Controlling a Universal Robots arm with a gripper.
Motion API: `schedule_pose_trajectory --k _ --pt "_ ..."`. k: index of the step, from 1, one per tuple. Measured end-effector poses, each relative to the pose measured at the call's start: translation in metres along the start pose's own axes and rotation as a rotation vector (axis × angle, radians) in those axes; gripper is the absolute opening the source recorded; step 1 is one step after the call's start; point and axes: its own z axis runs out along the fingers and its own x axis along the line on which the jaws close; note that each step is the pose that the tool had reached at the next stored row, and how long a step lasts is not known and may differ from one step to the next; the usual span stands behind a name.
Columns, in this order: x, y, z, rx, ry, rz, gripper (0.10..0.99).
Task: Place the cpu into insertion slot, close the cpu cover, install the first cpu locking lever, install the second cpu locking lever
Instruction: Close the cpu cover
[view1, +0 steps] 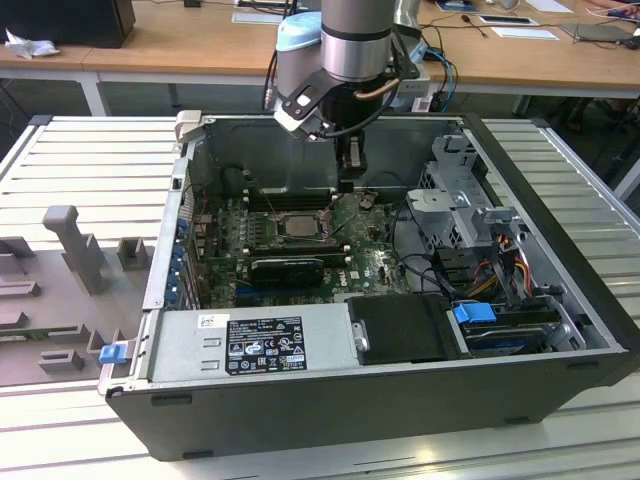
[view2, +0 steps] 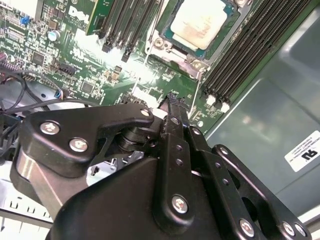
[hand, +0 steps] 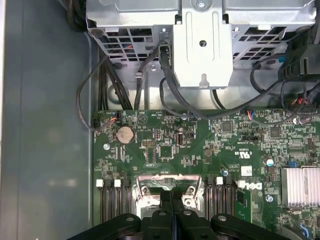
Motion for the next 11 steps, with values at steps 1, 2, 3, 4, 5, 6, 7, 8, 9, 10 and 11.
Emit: schedule_pose_trajectory --k 1,2,3,4,5,6,7,8,9,10,11 --pt "0.0000 0.0013 0.0001 0.000 0.0000 0.000 0.106" --pt "0.0001 0.0022 0.0002 0.000 0.0001 0.000 0.106" --pt "0.0001 0.0030 0.0002 0.000 0.0001 0.000 0.106" --pt "0.0001 0.0041 0.0003 0.000 0.0001 0.000 0.106" --pt "0.0001 0.0048 0.0003 0.000 0.0000 0.000 0.106" --pt "0.0001 0.0056 0.0004 0.000 0.0000 0.000 0.106" --pt "0.0001 0.0063 0.0004 0.000 0.0000 0.000 0.106" --pt "0.0001 0.0074 0.0005 0.000 0.0000 0.000 0.106" --pt "0.0002 0.0081 0.0005 0.000 0.0000 0.000 0.106" --pt "0.0002 0.0088 0.0006 0.000 0.0000 0.000 0.106" --pt "0.0002 0.0098 0.0006 0.000 0.0000 0.000 0.106"
